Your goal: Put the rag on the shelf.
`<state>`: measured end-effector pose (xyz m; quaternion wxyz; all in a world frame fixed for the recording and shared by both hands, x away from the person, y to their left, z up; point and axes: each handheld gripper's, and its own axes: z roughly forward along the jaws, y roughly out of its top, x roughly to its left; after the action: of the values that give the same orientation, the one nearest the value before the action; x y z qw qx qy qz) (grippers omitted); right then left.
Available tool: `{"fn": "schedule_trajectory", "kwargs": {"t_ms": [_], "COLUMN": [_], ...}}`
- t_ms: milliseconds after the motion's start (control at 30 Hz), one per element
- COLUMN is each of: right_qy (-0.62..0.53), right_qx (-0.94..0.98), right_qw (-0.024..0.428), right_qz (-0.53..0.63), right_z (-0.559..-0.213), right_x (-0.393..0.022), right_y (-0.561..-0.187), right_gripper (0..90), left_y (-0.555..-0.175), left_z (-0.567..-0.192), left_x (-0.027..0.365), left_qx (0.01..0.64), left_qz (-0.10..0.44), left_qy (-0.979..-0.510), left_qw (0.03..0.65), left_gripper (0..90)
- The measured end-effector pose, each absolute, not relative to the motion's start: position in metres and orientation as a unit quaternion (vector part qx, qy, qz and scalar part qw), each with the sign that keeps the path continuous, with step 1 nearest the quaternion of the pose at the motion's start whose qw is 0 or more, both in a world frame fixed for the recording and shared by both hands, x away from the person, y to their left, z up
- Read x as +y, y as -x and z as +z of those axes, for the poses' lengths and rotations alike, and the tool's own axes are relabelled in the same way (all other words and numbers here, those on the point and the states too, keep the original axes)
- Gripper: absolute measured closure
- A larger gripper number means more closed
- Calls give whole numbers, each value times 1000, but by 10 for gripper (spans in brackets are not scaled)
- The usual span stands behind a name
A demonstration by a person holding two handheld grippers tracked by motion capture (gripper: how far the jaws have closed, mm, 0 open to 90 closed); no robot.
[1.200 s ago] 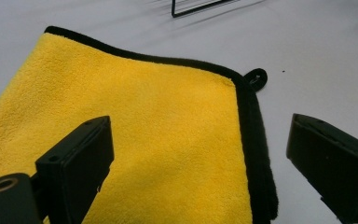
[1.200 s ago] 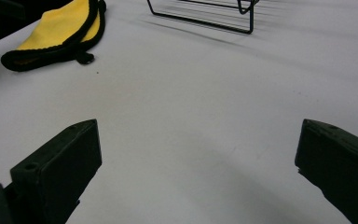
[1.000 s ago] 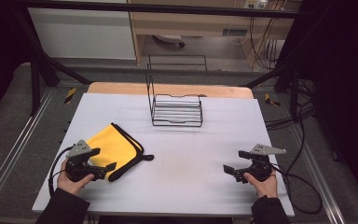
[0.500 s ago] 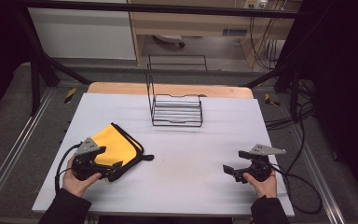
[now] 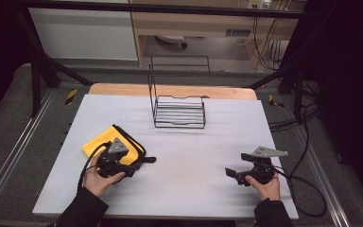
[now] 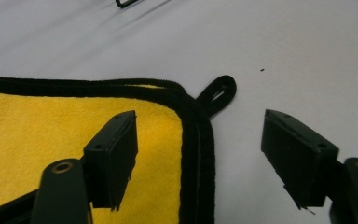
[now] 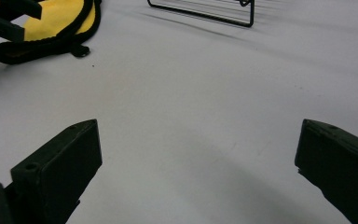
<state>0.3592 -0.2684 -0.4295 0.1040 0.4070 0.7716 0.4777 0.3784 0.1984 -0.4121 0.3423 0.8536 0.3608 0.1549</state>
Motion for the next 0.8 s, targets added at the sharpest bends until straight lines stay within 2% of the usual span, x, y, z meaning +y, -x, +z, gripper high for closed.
{"fn": "schedule_trajectory", "kwargs": {"t_ms": [67,233,467,800], "right_qy": [-406,-407,-406,-407], "right_qx": [773,772,774,772], "right_qw": [104,104,104,103], "right_qz": [477,476,476,478], "right_z": [-430,-430,-430,-430], "right_x": [-268,-268,-267,-268], "right_y": [-359,-360,-360,-359], "right_gripper": [10,10,10,10], "left_y": [-383,-392,-395,-396], "left_z": [-417,-430,-439,-440], "left_x": [192,182,182,178], "left_qx": [360,368,362,362], "left_qz": [154,156,187,197], "left_qy": [-858,-866,-867,-869], "left_qw": [331,300,286,272], "left_gripper": [328,372,469,512]}}
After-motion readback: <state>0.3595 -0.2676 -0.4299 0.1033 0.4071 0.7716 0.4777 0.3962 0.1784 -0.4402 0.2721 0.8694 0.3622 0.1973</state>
